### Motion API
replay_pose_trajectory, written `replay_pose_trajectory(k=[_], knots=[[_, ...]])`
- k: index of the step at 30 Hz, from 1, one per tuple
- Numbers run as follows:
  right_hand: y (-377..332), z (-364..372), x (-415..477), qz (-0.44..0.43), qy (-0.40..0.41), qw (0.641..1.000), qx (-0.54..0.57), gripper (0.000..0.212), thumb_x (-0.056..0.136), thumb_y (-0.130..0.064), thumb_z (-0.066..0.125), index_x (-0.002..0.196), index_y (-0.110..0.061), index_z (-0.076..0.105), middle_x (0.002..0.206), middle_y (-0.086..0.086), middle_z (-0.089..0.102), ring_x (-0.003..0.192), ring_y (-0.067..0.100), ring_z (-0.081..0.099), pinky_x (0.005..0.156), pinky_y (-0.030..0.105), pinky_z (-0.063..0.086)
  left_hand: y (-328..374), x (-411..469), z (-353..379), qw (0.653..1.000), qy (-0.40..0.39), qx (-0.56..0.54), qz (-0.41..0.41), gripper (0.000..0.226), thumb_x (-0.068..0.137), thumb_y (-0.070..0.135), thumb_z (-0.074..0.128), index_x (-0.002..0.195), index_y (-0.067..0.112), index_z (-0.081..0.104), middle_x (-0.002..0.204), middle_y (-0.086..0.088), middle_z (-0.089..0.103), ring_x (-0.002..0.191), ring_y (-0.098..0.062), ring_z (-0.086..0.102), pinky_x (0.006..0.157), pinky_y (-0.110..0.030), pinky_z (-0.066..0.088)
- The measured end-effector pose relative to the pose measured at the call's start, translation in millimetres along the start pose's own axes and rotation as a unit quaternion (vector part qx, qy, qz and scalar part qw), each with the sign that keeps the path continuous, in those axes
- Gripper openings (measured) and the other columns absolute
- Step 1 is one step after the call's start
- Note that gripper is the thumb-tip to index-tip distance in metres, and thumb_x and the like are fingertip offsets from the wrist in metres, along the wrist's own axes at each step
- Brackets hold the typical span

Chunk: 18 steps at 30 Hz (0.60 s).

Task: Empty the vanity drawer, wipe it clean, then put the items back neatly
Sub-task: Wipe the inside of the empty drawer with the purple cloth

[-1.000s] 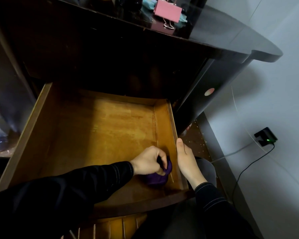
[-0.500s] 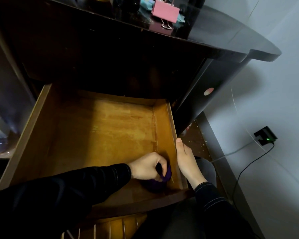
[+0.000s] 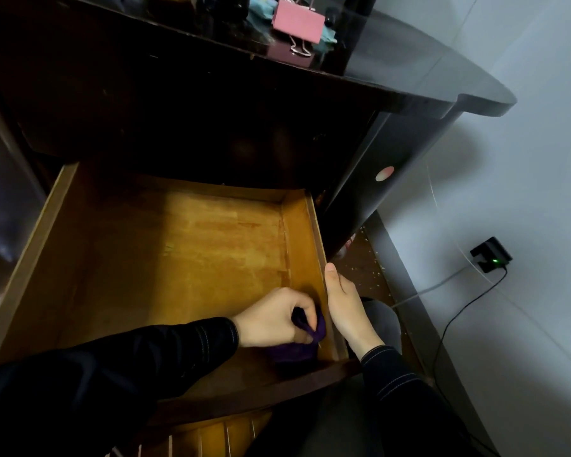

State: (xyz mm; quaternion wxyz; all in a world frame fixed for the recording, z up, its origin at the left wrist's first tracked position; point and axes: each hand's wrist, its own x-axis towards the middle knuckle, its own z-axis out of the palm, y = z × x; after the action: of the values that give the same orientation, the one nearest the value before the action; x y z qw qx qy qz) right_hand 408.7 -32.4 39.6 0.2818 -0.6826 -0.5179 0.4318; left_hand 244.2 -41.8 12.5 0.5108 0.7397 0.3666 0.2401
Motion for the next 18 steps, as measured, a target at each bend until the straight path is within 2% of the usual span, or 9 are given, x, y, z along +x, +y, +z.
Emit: replay_pose_trajectory(k=[2, 5, 7, 9, 11, 14, 18], knots=[[1.5, -7.5, -2.2, 0.028, -0.027, 0.999, 0.014, 0.027, 0.107, -0.051, 0.029, 0.112, -0.043, 0.055, 0.106, -0.024, 0.062, 0.100, -0.006, 0.057, 0.091, 0.020, 0.042, -2.3, -0.6, 2.1, 1.000, 0.013, -0.015, -0.003, 0.015, 0.076, 0.015, 0.082, 0.080, 0.023, 0.070, 0.089, 0.011, 0.069, 0.086, -0.002, 0.063, 0.079, -0.014, 0.046], [6.5, -15.4, -8.4, 0.054, -0.051, 0.997, 0.008, 0.026, 0.107, -0.051, 0.031, 0.114, -0.044, 0.054, 0.105, -0.028, 0.059, 0.100, -0.006, 0.055, 0.096, 0.025, 0.040, -8.8, -3.2, 7.5, 0.999, -0.030, 0.038, -0.025, 0.015, 0.079, 0.013, 0.081, 0.082, 0.023, 0.070, 0.093, 0.013, 0.066, 0.090, -0.001, 0.061, 0.084, -0.017, 0.047], [11.1, -14.5, -15.0, 0.049, -0.038, 0.998, 0.001, 0.031, 0.107, -0.048, 0.031, 0.125, -0.039, 0.054, 0.106, -0.027, 0.059, 0.099, -0.007, 0.054, 0.096, 0.025, 0.039, -9.9, -3.9, 8.3, 0.997, -0.046, 0.055, -0.027, 0.018, 0.079, 0.012, 0.080, 0.082, 0.026, 0.070, 0.093, 0.017, 0.065, 0.090, 0.001, 0.060, 0.083, -0.014, 0.046], [11.8, -11.8, -19.5, 0.030, -0.017, 0.999, -0.004, 0.041, 0.108, -0.045, 0.031, 0.133, -0.028, 0.059, 0.113, -0.019, 0.064, 0.107, 0.000, 0.058, 0.098, 0.025, 0.041, -6.1, -3.9, 7.8, 0.998, -0.041, 0.045, -0.008, 0.020, 0.078, 0.011, 0.081, 0.080, 0.028, 0.070, 0.090, 0.019, 0.065, 0.089, 0.002, 0.061, 0.081, -0.010, 0.044], [10.5, -9.3, -21.0, 0.013, -0.003, 1.000, -0.012, 0.043, 0.108, -0.043, 0.032, 0.131, -0.023, 0.063, 0.118, -0.011, 0.068, 0.114, 0.007, 0.060, 0.104, 0.030, 0.044, -0.2, -5.6, 8.4, 0.999, -0.031, 0.026, 0.019, 0.021, 0.076, 0.012, 0.082, 0.079, 0.029, 0.071, 0.088, 0.019, 0.065, 0.087, 0.001, 0.063, 0.080, -0.011, 0.046], [11.5, -7.9, -20.2, 0.000, 0.010, 1.000, -0.030, 0.039, 0.109, -0.043, 0.033, 0.117, -0.027, 0.067, 0.111, -0.007, 0.070, 0.108, 0.009, 0.063, 0.105, 0.037, 0.047, 3.4, -7.7, 10.2, 0.999, -0.019, 0.005, 0.042, 0.021, 0.074, 0.012, 0.084, 0.079, 0.030, 0.072, 0.089, 0.018, 0.066, 0.085, -0.003, 0.064, 0.078, -0.015, 0.049], [12.2, -7.7, -19.1, -0.004, 0.011, 0.998, -0.054, 0.045, 0.108, -0.046, 0.030, 0.122, -0.022, 0.066, 0.113, -0.003, 0.070, 0.107, 0.014, 0.064, 0.104, 0.042, 0.048, -1.7, -9.6, 12.8, 0.999, -0.052, 0.009, 0.004, 0.015, 0.077, 0.009, 0.083, 0.084, 0.020, 0.076, 0.090, 0.017, 0.064, 0.086, 0.001, 0.062, 0.081, -0.012, 0.046]])
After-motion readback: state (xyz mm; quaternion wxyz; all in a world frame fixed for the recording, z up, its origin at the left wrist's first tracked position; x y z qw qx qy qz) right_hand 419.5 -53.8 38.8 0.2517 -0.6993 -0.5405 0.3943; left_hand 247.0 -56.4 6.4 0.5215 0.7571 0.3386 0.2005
